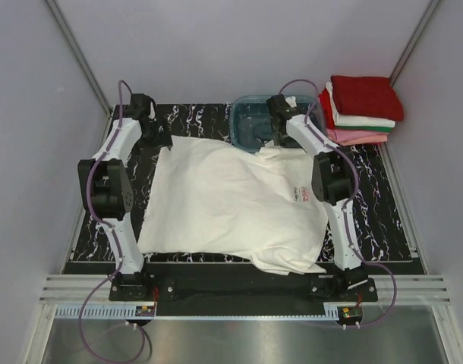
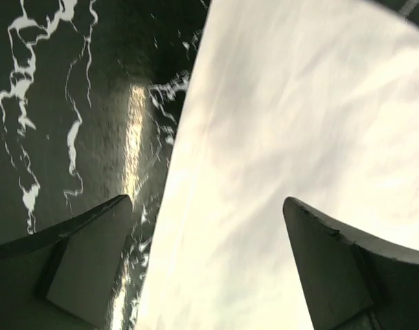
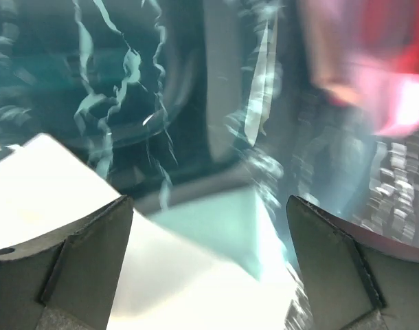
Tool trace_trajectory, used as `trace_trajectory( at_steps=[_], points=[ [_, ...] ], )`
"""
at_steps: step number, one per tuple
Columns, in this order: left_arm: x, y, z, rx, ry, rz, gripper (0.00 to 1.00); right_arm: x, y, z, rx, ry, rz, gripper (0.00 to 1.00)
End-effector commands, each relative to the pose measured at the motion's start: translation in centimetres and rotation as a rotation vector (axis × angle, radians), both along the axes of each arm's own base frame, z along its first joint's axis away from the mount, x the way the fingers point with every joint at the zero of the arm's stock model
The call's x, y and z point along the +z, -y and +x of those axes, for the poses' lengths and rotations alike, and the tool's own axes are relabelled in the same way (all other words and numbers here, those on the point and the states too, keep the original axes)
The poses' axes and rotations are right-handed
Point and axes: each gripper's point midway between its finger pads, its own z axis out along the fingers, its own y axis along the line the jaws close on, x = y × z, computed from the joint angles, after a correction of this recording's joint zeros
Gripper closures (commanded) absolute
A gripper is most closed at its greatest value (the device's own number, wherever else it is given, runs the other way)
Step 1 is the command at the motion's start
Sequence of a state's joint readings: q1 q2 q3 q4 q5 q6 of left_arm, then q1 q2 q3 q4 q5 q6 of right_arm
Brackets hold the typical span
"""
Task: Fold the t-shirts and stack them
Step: Flatten the tshirt out
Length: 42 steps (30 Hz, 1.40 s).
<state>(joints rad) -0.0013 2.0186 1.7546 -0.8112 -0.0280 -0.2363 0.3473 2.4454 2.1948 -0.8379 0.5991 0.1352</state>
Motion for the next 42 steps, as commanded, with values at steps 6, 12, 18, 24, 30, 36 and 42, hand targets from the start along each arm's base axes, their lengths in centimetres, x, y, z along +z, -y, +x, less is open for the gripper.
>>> trace_trajectory(
  at_steps=[6,12,18,24,30,36,42],
  points=[
    [12.2,1.0,-6.6,-0.023,0.314,-0.030,0.01,28.6,0.6,-5.8,0.000,0.603,0.249,0.00],
    [12.8,1.7,-10.6,-0.026,0.336,-0.077,0.01,29.3,-0.4,-9.8,0.048,0.561,0.387,0.00],
    [10.8,3.0,-13.3,-0.060,0.311,-0.130,0.05,25.0,-3.5,-11.0,0.129,0.460,0.539,0.00],
    [9.6,4.3,-17.7,-0.093,0.370,-0.180,0.05,17.6,-6.3,-6.5,0.158,0.246,0.505,0.00],
    [8.2,5.0,-21.0,-0.091,0.451,-0.235,0.04,10.8,-7.2,1.1,0.115,0.170,0.457,0.00],
    [9.3,4.8,-21.3,-0.103,0.505,-0.218,0.04,3.5,-6.9,8.3,0.069,0.203,0.510,0.00],
    [9.0,5.2,-21.0,-0.120,0.493,-0.233,0.04,-1.6,-6.2,12.7,0.068,0.307,0.540,0.00]
  ],
)
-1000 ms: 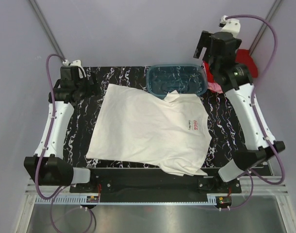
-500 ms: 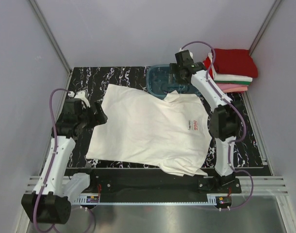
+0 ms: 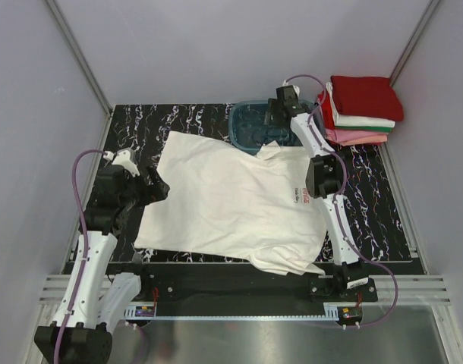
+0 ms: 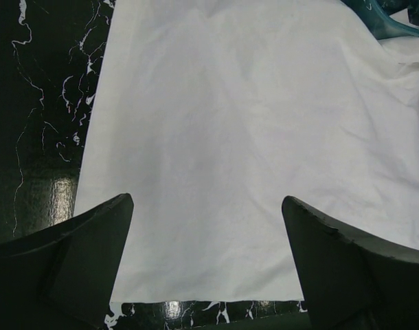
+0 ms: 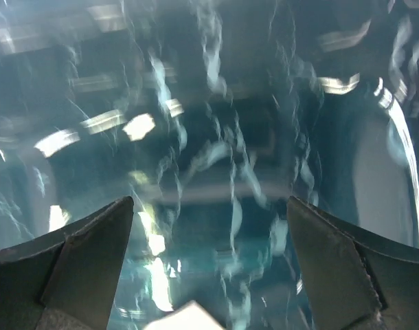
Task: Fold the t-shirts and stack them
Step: Flatten the tshirt out
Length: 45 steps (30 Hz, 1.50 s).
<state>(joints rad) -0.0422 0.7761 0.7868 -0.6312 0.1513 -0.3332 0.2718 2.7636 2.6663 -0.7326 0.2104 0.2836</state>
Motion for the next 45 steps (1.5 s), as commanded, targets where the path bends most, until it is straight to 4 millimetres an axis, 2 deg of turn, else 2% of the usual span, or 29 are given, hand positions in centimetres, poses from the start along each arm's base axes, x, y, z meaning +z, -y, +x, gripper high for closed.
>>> trace_trajectory(
  at_steps=[1,8,10,14,15,16,18,19,21,23,24,26,27,29,30,32,33,34,35,36,37,38,39,40,41,42,43,44,45],
  points=[
    [1.0,0.6,0.8,-0.031,0.052,-0.015,0.04,1.8,-0.7,4.1,0.012,0.173,0.075,0.00],
    [0.9,0.7,0.8,-0.031,0.052,-0.020,0.04,7.0,0.4,10.1,0.031,0.531,0.066,0.00],
    [0.7,0.7,0.8,-0.030,0.043,-0.019,0.04,7.2,0.5,11.1,0.044,0.592,0.075,0.00],
    [0.3,0.7,0.9,-0.031,0.025,-0.023,0.04,11.0,4.8,13.3,-0.128,0.822,0.112,0.00],
    [0.2,0.7,1.0,-0.028,0.024,-0.021,0.04,10.6,5.4,13.7,-0.142,0.849,0.138,0.00],
    [0.2,0.6,1.0,-0.026,0.024,-0.019,0.04,12.4,5.7,14.0,-0.153,0.933,0.181,0.00],
    [0.0,0.6,1.1,-0.024,0.018,-0.018,0.04,13.0,7.2,14.2,-0.208,1.002,0.194,0.00],
    [-0.1,0.6,1.1,-0.023,0.015,-0.019,0.04,15.3,7.5,14.1,-0.217,1.089,0.205,0.00],
    [-0.3,0.7,1.2,-0.024,0.004,-0.020,0.04,17.6,7.7,13.8,-0.193,1.175,0.198,0.00],
    [-0.4,0.7,1.3,-0.026,-0.002,-0.019,0.04,21.1,8.0,13.3,-0.176,1.254,0.225,0.00],
    [-0.6,0.7,1.2,-0.026,-0.008,-0.020,0.04,24.1,7.9,12.7,-0.153,1.298,0.235,0.00],
    [-0.6,0.6,1.3,-0.022,-0.009,-0.020,0.04,27.8,6.3,11.8,-0.046,1.340,0.232,0.00],
    [-0.7,0.6,1.3,-0.014,-0.010,-0.021,0.04,33.0,6.3,10.1,-0.026,1.407,0.247,0.00],
    [-0.8,0.1,1.4,0.015,-0.015,-0.013,0.04,36.3,5.1,8.6,0.016,1.438,0.272,0.00],
    [-0.8,0.0,1.3,0.021,-0.017,-0.009,0.04,41.7,4.9,6.0,0.037,1.512,0.284,0.00],
    [-0.8,-0.3,1.4,0.036,-0.015,0.000,0.04,44.6,3.8,4.2,0.060,1.524,0.303,0.00],
    [-0.8,-0.3,1.4,0.037,-0.015,0.001,0.04,49.3,3.7,1.3,0.082,1.571,0.312,0.00],
    [-0.8,-0.3,1.4,0.035,-0.014,-0.002,0.04,48.0,3.2,1.6,0.089,1.487,0.295,0.00],
    [-0.9,-0.2,1.5,0.034,-0.016,-0.007,0.04,48.3,3.0,0.8,0.064,1.454,0.309,0.00],
    [-1.0,0.0,1.7,0.030,-0.018,-0.013,0.04,53.1,3.8,-3.4,0.060,1.497,0.336,0.00],
    [-1.1,0.2,1.8,0.024,-0.026,-0.023,0.04,47.7,3.6,-2.4,0.046,1.352,0.337,0.00],
    [-1.6,0.3,2.2,0.027,-0.052,-0.033,0.05,47.0,3.7,-3.7,0.024,1.301,0.393,0.00],
    [-2.0,0.3,2.2,0.035,-0.072,-0.039,0.05,50.2,4.5,-8.1,0.018,1.323,0.427,0.00],
    [-2.5,0.7,2.4,0.031,-0.098,-0.047,0.06,43.5,4.5,-8.1,-0.016,1.139,0.413,0.00],
    [-2.4,1.0,2.5,0.038,-0.103,-0.066,0.07,42.0,5.0,-9.6,-0.067,1.072,0.447,0.00],
    [-2.5,1.3,2.4,0.043,-0.110,-0.073,0.07,43.6,5.8,-13.5,-0.090,1.059,0.475,0.00],
    [-2.9,1.5,2.0,0.062,-0.129,-0.082,0.07,40.1,6.6,-16.5,-0.156,0.905,0.485,0.00],
    [-3.0,1.7,1.8,0.070,-0.133,-0.090,0.07,35.6,6.4,-16.7,-0.180,0.763,0.457,0.01],
    [-3.3,1.5,1.5,0.085,-0.139,-0.087,0.07,35.1,6.6,-19.9,-0.197,0.713,0.456,0.01]
  ],
)
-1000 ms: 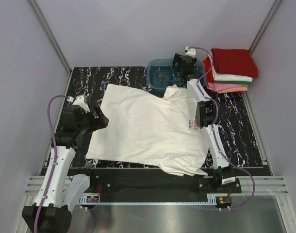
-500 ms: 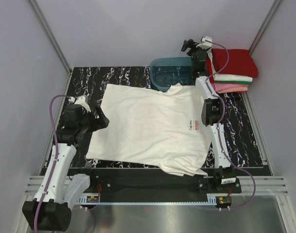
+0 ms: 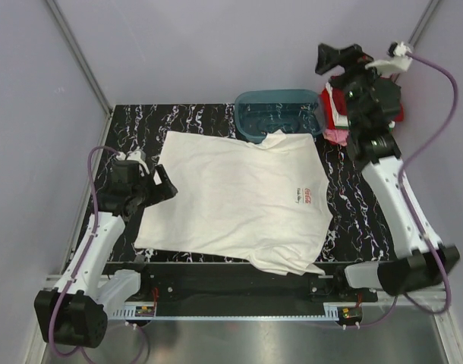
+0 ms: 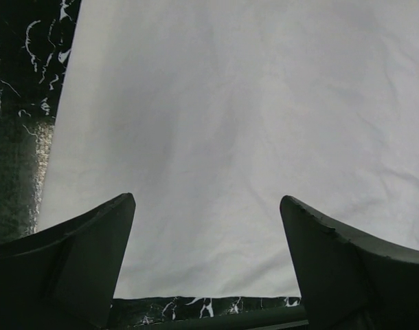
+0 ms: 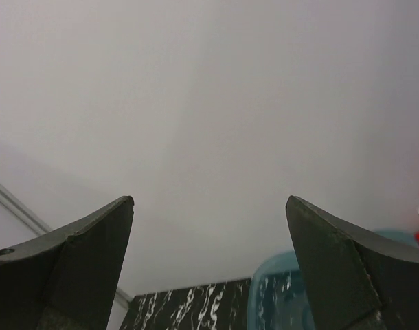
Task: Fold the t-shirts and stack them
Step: Flatten the tshirt out
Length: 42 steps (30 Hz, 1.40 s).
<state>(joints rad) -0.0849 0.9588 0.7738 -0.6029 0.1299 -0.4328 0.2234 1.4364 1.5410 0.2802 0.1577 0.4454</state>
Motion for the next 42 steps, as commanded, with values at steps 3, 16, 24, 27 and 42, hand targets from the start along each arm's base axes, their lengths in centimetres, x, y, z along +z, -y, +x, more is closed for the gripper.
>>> trace_trajectory(
  at_steps=[3,16,24,27,42],
  points=[
    [0.2,-0.1,0.8,0.090,0.049,-0.021,0.03,-18.5,1.2,-8.0,-0.067,-0.711,0.024,0.00],
    [-4.9,6.8,8.7,-0.043,-0.079,-0.157,0.05,-41.6,-6.1,-15.6,0.213,-1.409,0.018,0.01],
    [-12.1,7.6,4.1,-0.039,-0.315,-0.106,0.07,-48.9,-5.8,-19.0,0.185,-1.644,-0.063,0.00],
    [-14.1,7.4,0.5,-0.029,-0.386,-0.101,0.07,-49.5,-5.5,-20.7,0.174,-1.654,-0.045,0.00],
    [-12.1,7.2,-11.6,0.037,-0.326,-0.248,0.06,-47.2,-3.6,-28.7,0.114,-1.646,0.074,0.00]
  ],
)
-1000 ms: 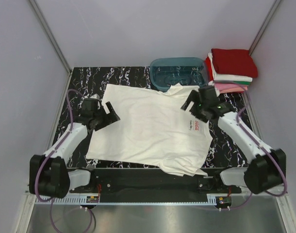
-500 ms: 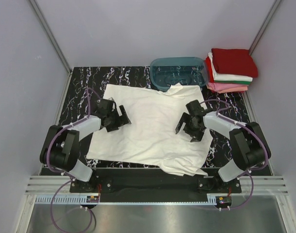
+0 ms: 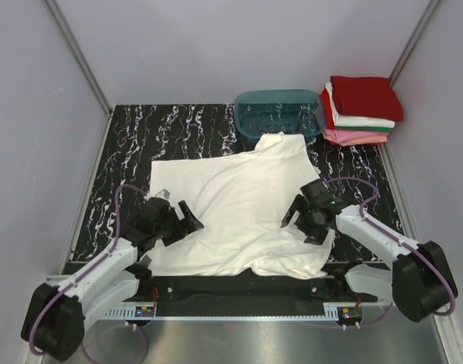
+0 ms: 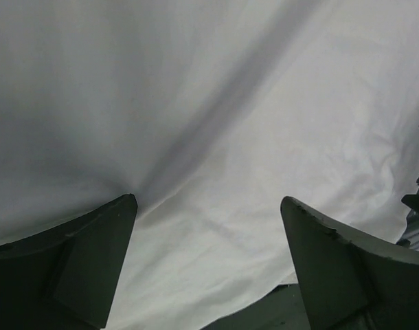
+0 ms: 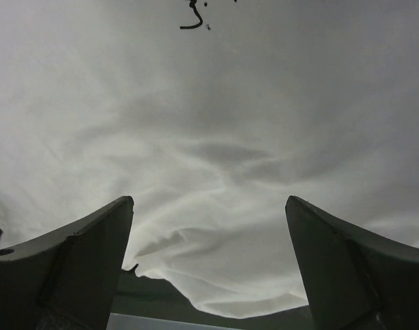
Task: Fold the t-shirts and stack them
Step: Flatten the tshirt out
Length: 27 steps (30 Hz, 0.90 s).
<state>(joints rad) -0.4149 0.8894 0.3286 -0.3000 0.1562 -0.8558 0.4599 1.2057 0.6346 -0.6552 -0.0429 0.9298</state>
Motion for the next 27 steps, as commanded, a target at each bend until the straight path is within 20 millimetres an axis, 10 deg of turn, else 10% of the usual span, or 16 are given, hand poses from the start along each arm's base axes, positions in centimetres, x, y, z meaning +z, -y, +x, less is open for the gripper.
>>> trace_trajectory(
  at_steps=[1,8,11,16,21,27],
  points=[
    [-1.4,-0.8,-4.7,0.061,-0.141,0.004,0.06,1.4,0.8,-1.5,-0.074,0.008,-0.002,0.00],
    [4.2,0.2,-4.3,0.023,0.034,-0.041,0.07,5.7,0.1,-2.0,-0.067,0.117,0.063,0.00],
    [8.1,-0.1,-0.7,0.022,0.188,0.044,0.03,9.7,-0.8,2.9,-0.025,0.255,0.017,0.01],
    [10.9,0.3,6.6,-0.020,0.240,0.234,0.01,10.6,-1.0,10.8,0.054,0.299,-0.127,0.00],
    [7.0,-1.3,11.5,0.003,0.116,0.189,0.01,6.4,-1.8,17.8,0.113,0.240,-0.110,0.05],
    [0.7,-1.0,12.7,-0.058,-0.040,0.209,0.04,0.4,-1.6,19.0,0.143,0.138,-0.168,0.05]
  ],
)
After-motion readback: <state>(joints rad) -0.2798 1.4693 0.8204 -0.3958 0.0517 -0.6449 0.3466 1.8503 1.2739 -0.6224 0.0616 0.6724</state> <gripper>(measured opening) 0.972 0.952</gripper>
